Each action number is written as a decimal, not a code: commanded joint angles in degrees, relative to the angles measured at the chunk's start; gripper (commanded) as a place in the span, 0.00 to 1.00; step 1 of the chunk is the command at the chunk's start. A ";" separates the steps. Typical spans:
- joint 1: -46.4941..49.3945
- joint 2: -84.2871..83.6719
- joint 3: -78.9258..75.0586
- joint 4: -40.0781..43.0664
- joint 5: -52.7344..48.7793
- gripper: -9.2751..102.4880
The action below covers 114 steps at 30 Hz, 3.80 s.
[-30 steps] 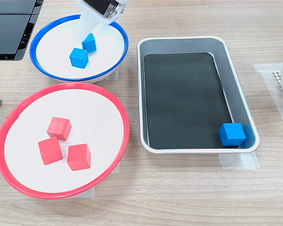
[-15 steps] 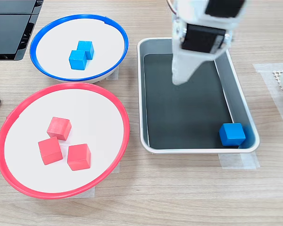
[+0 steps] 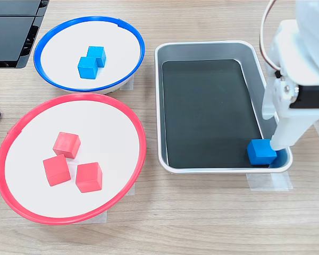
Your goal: Move six blocks tray to matching dishes
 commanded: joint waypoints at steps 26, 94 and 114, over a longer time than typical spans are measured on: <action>13.89 -5.36 -3.78 -9.84 -13.45 0.08; 24.43 71.19 42.71 -23.82 73.48 0.08; 24.43 71.19 42.71 -23.82 73.48 0.08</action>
